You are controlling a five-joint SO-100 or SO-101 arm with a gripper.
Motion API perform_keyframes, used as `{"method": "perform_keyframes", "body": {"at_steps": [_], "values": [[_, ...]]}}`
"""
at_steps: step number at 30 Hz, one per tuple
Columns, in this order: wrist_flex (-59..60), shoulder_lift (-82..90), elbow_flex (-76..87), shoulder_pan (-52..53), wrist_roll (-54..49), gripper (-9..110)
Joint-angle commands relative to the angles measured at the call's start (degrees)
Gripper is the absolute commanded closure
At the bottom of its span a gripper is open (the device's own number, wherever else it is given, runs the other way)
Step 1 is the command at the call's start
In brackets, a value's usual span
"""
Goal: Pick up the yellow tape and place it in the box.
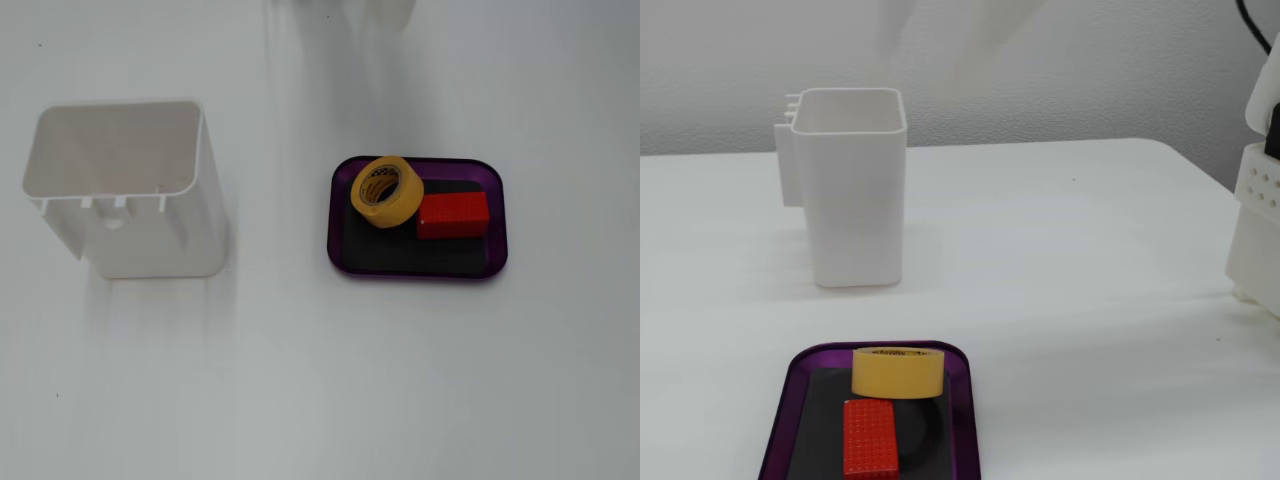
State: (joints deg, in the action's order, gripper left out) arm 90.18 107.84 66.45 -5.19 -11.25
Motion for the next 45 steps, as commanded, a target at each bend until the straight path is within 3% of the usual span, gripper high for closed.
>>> {"method": "perform_keyframes", "body": {"at_steps": [1, 16, 27, 37, 45], "values": [[-0.1, 10.6, 6.4, -0.1, 1.2, 91], [-26.5, 42.0, 67.0, 5.3, 1.2, 90], [-39.2, 60.0, 92.3, 5.9, 1.4, 90], [-39.2, 75.8, 107.3, 5.8, 8.2, 91], [-29.3, 90.0, 110.6, 5.8, 8.1, 91]]}}
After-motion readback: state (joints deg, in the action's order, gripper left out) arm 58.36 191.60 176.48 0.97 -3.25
